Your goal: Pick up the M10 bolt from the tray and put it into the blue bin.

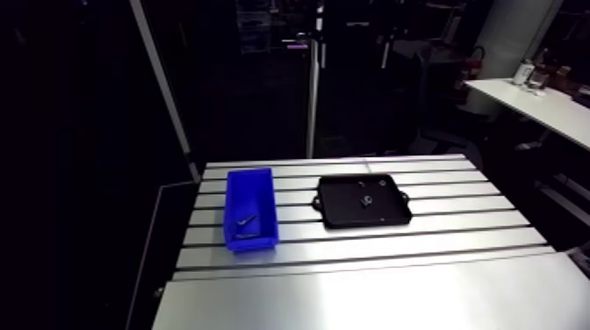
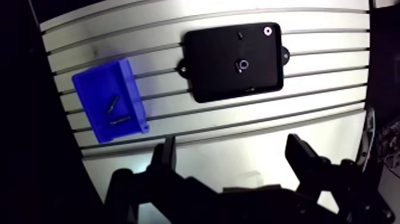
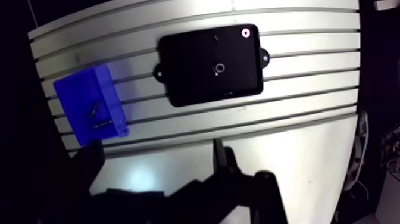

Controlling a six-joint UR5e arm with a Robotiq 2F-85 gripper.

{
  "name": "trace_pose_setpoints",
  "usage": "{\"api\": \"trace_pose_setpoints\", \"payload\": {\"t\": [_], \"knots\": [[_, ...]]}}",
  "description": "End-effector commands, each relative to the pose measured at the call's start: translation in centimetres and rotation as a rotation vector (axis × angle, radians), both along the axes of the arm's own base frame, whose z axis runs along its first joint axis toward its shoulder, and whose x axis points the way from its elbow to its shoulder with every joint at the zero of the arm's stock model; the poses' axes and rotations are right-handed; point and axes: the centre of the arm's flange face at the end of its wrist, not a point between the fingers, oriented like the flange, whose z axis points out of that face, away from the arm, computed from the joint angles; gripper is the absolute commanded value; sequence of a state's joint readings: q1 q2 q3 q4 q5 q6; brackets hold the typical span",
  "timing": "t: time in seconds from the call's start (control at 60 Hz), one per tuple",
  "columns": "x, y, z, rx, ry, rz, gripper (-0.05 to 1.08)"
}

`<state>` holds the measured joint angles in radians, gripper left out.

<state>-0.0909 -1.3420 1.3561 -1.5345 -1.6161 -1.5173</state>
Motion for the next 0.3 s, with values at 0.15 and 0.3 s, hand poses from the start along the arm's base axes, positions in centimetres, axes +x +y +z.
{"api": "trace_pose_setpoints", "payload": {"t": [0.15,0.3], "knots": [[-0.11,-0.1,-0.17,-0.002,-0.002,0.004,0.01],[-0.16,-0.11,-0.26,-0.002,-0.004,0.005,0.01]]}}
